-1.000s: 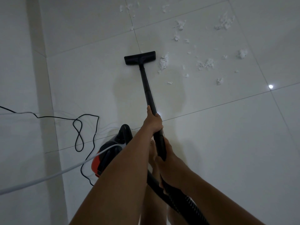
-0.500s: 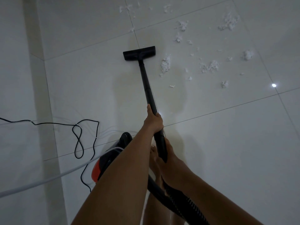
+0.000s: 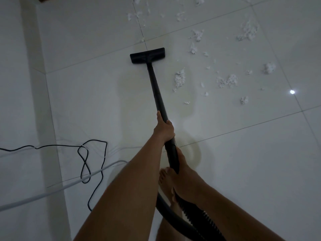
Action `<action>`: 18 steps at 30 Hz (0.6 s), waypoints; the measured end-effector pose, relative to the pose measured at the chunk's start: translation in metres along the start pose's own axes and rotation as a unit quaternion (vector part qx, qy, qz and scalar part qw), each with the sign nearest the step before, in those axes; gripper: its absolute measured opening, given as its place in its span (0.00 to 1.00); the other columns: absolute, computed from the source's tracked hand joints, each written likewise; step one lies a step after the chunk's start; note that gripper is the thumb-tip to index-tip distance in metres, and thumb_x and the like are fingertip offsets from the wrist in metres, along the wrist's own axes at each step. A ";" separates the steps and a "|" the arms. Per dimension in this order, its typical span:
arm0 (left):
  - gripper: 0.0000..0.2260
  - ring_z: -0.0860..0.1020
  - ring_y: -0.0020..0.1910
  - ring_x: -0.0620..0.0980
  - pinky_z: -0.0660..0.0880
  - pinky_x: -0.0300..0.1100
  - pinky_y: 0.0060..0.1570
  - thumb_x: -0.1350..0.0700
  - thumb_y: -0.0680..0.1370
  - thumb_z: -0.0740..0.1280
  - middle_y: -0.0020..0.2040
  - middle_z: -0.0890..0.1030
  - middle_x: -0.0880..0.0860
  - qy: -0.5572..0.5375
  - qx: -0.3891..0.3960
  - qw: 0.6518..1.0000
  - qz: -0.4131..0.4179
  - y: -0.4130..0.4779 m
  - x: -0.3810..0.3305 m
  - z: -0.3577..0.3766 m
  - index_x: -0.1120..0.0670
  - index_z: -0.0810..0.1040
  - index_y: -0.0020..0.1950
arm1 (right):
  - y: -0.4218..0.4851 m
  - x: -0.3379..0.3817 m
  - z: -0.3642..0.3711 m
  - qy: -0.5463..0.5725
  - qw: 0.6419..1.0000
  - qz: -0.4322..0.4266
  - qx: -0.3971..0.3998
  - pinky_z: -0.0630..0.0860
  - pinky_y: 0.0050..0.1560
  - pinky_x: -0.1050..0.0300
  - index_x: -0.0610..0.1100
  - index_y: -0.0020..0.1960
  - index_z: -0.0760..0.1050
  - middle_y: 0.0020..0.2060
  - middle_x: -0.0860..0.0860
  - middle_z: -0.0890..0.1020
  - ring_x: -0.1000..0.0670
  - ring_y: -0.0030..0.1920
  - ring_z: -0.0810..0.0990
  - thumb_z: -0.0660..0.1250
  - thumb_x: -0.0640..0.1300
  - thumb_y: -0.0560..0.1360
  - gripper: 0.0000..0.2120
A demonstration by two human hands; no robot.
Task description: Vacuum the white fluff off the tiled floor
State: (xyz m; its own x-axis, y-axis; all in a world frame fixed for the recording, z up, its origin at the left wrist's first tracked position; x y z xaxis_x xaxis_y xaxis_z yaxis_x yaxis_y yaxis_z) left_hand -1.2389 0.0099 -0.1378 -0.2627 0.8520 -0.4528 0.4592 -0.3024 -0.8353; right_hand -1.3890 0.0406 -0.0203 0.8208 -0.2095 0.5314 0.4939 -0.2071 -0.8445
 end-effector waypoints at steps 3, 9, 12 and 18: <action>0.31 0.79 0.37 0.55 0.81 0.57 0.55 0.51 0.84 0.52 0.56 0.81 0.66 -0.005 0.005 1.000 -0.001 0.013 -0.019 -0.009 0.37 0.35 0.79 | 0.017 0.016 -0.010 0.003 1.000 0.003 -0.002 0.74 0.24 0.63 0.65 0.80 0.37 0.43 0.42 0.82 0.54 0.23 0.78 0.56 0.48 0.86 0.35; 0.32 0.77 0.37 0.53 0.80 0.57 0.57 0.51 0.83 0.54 0.47 0.80 0.62 -0.044 0.014 0.999 -0.028 0.022 -0.055 -0.030 0.35 0.36 0.79 | 0.027 0.057 -0.027 -0.035 0.999 0.006 -0.009 0.71 0.23 0.64 0.62 0.81 0.37 0.48 0.44 0.82 0.56 0.24 0.78 0.57 0.49 0.85 0.35; 0.32 0.76 0.35 0.51 0.81 0.52 0.55 0.54 0.85 0.53 0.40 0.76 0.57 -0.050 0.032 0.998 -0.037 0.008 -0.078 -0.041 0.37 0.36 0.79 | 0.017 0.081 -0.036 -0.055 0.998 0.015 -0.009 0.72 0.30 0.61 0.60 0.82 0.38 0.54 0.44 0.81 0.53 0.32 0.79 0.57 0.48 0.85 0.35; 0.34 0.75 0.34 0.49 0.76 0.43 0.33 0.60 0.84 0.53 0.42 0.77 0.58 -0.028 0.068 0.995 -0.075 -0.051 -0.117 -0.051 0.41 0.35 0.80 | -0.023 0.122 -0.056 -0.049 0.997 0.056 0.011 0.76 0.38 0.56 0.57 0.83 0.45 0.56 0.44 0.79 0.48 0.42 0.80 0.59 0.45 0.83 0.35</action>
State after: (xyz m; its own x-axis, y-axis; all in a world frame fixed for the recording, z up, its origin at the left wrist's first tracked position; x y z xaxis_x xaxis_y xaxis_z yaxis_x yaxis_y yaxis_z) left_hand -1.1881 -0.0524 -0.0261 -0.3685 0.8676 -0.3338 0.2941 -0.2318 -0.9272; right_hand -1.3165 -0.0340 0.0679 0.8949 -0.1361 0.4250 0.4023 -0.1661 -0.9003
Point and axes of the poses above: each hand's wrist, its own y-axis towards the middle knuckle, its own z-axis out of the palm, x = y × z, the point moved 6 cm from there along y, towards the middle knuckle
